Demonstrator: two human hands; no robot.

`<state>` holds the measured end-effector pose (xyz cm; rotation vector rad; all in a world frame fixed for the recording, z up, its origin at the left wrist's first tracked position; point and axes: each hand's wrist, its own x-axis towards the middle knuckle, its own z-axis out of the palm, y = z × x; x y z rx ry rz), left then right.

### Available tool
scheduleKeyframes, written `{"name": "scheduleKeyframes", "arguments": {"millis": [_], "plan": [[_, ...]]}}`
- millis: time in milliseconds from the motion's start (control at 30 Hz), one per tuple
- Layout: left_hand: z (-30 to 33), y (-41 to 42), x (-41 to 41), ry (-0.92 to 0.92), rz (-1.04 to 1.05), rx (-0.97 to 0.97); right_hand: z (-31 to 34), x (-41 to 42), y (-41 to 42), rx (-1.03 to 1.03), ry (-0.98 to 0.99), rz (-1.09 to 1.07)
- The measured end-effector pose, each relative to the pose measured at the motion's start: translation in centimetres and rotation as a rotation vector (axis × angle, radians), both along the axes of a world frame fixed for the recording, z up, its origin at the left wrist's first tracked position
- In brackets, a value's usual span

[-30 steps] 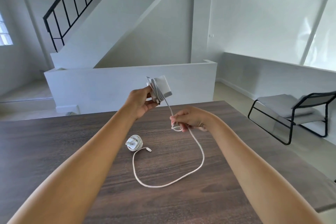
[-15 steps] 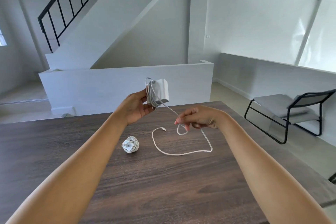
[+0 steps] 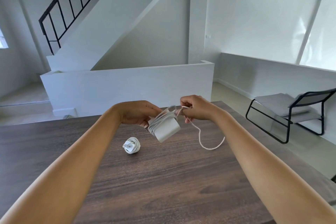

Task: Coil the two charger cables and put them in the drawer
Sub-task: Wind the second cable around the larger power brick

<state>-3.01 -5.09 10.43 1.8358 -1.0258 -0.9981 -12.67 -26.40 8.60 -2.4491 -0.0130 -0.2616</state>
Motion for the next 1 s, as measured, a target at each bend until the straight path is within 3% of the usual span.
{"name": "scheduleKeyframes", "arguments": {"millis": [133, 433, 600, 800, 900, 1000], "plan": [[-0.4, 0.1, 0.3, -0.187, 0.062, 0.067, -0.1, 0.1, 0.3, -0.019, 0.043, -0.004], [-2.4, 0.0, 1.3, -0.741, 0.233, 0.09, -0.8, 0.0, 0.6, 0.163, 0.048, -0.056], [-3.3, -0.6, 1.7, -0.823, 0.416, 0.047, -1.4, 0.6, 1.1, 0.224, -0.039, -0.105], [-3.7, -1.8, 0.9, -0.888, 0.541, 0.012, -2.0, 1.8, 1.8, -0.042, -0.19, -0.298], [-3.6, -2.2, 0.5, -0.944, 0.619, 0.007, -1.7, 2.1, 2.4, 0.121, -0.007, -0.314], [-3.9, -2.2, 0.4, -0.981, 0.679, -0.016, -1.2, 2.0, 2.6, 0.372, 0.051, -0.345]]}}
